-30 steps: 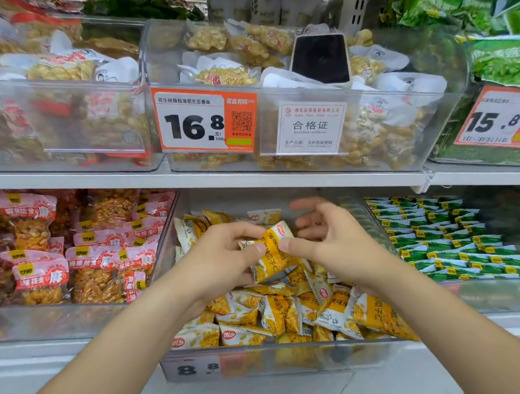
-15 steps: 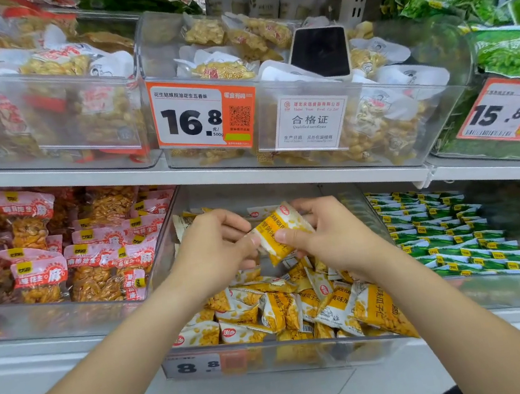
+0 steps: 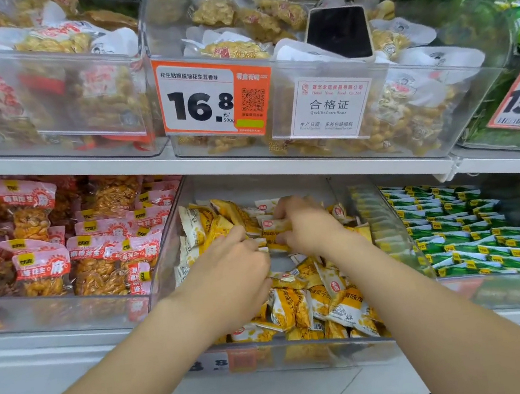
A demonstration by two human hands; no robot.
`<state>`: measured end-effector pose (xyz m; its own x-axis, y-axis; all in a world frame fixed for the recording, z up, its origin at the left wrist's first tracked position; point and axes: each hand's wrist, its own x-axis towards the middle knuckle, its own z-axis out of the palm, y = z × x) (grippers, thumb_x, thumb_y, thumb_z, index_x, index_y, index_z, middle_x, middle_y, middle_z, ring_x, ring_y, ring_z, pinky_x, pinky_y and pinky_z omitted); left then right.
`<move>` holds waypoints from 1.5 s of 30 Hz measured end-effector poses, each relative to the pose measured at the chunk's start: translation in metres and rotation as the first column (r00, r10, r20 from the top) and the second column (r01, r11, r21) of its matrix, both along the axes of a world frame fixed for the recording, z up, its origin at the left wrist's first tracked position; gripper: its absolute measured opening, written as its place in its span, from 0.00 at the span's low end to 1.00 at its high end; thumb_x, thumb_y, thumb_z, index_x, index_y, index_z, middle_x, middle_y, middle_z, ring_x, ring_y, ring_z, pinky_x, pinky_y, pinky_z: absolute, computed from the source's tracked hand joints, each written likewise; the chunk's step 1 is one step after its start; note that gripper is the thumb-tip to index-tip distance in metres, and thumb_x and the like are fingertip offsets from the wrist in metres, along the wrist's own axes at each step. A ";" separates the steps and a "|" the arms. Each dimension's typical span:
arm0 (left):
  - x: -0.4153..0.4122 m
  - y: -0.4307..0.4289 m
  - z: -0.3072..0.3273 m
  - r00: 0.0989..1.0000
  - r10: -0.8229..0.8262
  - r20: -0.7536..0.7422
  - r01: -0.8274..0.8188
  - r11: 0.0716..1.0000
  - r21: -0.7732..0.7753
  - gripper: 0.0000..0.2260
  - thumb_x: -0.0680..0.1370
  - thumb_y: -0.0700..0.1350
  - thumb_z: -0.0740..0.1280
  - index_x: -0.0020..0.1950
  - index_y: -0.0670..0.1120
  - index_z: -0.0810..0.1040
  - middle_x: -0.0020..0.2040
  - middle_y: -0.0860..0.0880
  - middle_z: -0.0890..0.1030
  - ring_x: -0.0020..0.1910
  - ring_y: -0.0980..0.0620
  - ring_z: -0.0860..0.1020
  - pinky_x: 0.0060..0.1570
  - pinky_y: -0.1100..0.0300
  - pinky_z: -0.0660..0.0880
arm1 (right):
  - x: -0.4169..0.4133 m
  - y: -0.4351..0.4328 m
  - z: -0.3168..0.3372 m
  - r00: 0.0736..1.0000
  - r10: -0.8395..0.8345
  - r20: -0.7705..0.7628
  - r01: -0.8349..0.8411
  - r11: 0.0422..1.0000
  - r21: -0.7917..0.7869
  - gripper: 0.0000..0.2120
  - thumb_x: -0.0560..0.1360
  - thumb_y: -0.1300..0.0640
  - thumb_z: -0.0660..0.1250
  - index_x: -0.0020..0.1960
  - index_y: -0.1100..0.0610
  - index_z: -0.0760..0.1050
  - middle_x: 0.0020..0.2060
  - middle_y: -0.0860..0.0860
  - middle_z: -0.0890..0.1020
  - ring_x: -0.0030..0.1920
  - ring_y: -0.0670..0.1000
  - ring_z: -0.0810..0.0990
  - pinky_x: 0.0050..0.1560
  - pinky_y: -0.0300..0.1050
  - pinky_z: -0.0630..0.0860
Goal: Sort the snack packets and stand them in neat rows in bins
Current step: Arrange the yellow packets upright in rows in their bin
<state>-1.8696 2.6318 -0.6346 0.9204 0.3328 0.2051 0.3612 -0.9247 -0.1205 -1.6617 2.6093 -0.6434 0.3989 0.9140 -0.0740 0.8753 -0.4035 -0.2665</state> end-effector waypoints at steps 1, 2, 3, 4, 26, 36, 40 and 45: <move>-0.001 0.002 0.001 1.000 -0.005 0.017 0.005 0.999 0.037 0.15 0.83 0.56 0.61 0.49 0.49 0.83 0.46 0.51 0.81 0.54 0.46 0.71 0.52 0.49 0.69 | 0.001 0.002 -0.001 1.000 0.008 -0.012 -0.009 0.999 -0.038 0.24 0.74 0.52 0.79 0.68 0.50 0.77 0.67 0.55 0.76 0.67 0.58 0.75 0.64 0.47 0.74; -0.002 0.003 0.001 0.999 -0.011 0.032 0.009 0.998 0.066 0.13 0.81 0.55 0.64 0.45 0.49 0.83 0.44 0.51 0.81 0.53 0.45 0.71 0.51 0.48 0.67 | 0.000 0.003 -0.003 1.000 0.015 -0.017 -0.016 0.998 -0.062 0.24 0.73 0.50 0.80 0.67 0.49 0.78 0.66 0.55 0.77 0.66 0.57 0.76 0.64 0.47 0.75; -0.003 0.005 0.001 0.999 -0.014 0.044 0.010 0.996 0.084 0.12 0.80 0.54 0.66 0.43 0.49 0.83 0.43 0.52 0.81 0.53 0.44 0.71 0.51 0.47 0.67 | -0.001 0.003 -0.004 1.000 0.011 -0.010 -0.012 0.998 -0.063 0.25 0.71 0.49 0.81 0.66 0.49 0.78 0.65 0.55 0.78 0.65 0.57 0.77 0.63 0.47 0.76; -0.004 0.007 0.000 0.999 -0.017 0.044 0.013 0.996 0.091 0.12 0.79 0.54 0.67 0.42 0.49 0.83 0.42 0.52 0.81 0.54 0.44 0.71 0.52 0.46 0.68 | -0.002 0.004 -0.004 1.000 -0.002 0.018 0.003 0.999 -0.043 0.26 0.70 0.47 0.82 0.65 0.50 0.79 0.63 0.55 0.78 0.63 0.58 0.78 0.61 0.48 0.78; 0.001 -0.002 0.013 0.936 0.080 0.342 0.043 0.940 -0.339 0.11 0.79 0.49 0.72 0.60 0.57 0.75 0.56 0.58 0.72 0.59 0.55 0.71 0.60 0.54 0.74 | 0.002 -0.073 0.054 0.974 0.016 -0.225 0.031 0.979 0.202 0.05 0.75 0.54 0.74 0.51 0.48 0.84 0.36 0.49 0.86 0.36 0.46 0.84 0.38 0.37 0.77; 0.013 0.000 0.014 0.897 0.198 0.395 0.082 0.804 -0.588 0.14 0.78 0.57 0.73 0.61 0.57 0.78 0.50 0.59 0.83 0.50 0.58 0.81 0.54 0.50 0.80 | -0.024 -0.079 0.063 0.438 0.004 -0.899 0.320 0.934 0.160 0.18 0.85 0.50 0.66 0.58 0.66 0.81 0.44 0.63 0.88 0.45 0.59 0.89 0.49 0.52 0.87; 0.011 0.002 0.022 0.849 0.387 0.359 0.177 0.432 -0.884 0.17 0.81 0.42 0.73 0.67 0.52 0.74 0.50 0.54 0.88 0.47 0.55 0.86 0.54 0.48 0.84 | -0.013 -0.084 0.064 0.763 0.152 -0.629 0.098 0.934 0.344 0.15 0.76 0.52 0.79 0.61 0.49 0.83 0.44 0.49 0.85 0.42 0.43 0.84 0.44 0.39 0.81; 0.011 0.003 0.020 0.862 0.321 0.392 0.089 0.665 -0.741 0.21 0.76 0.47 0.78 0.65 0.53 0.73 0.52 0.58 0.82 0.47 0.64 0.82 0.48 0.65 0.81 | -0.010 -0.078 0.052 0.857 0.238 -0.458 -0.073 0.934 0.350 0.08 0.76 0.48 0.78 0.54 0.48 0.86 0.45 0.46 0.89 0.49 0.51 0.87 0.57 0.58 0.83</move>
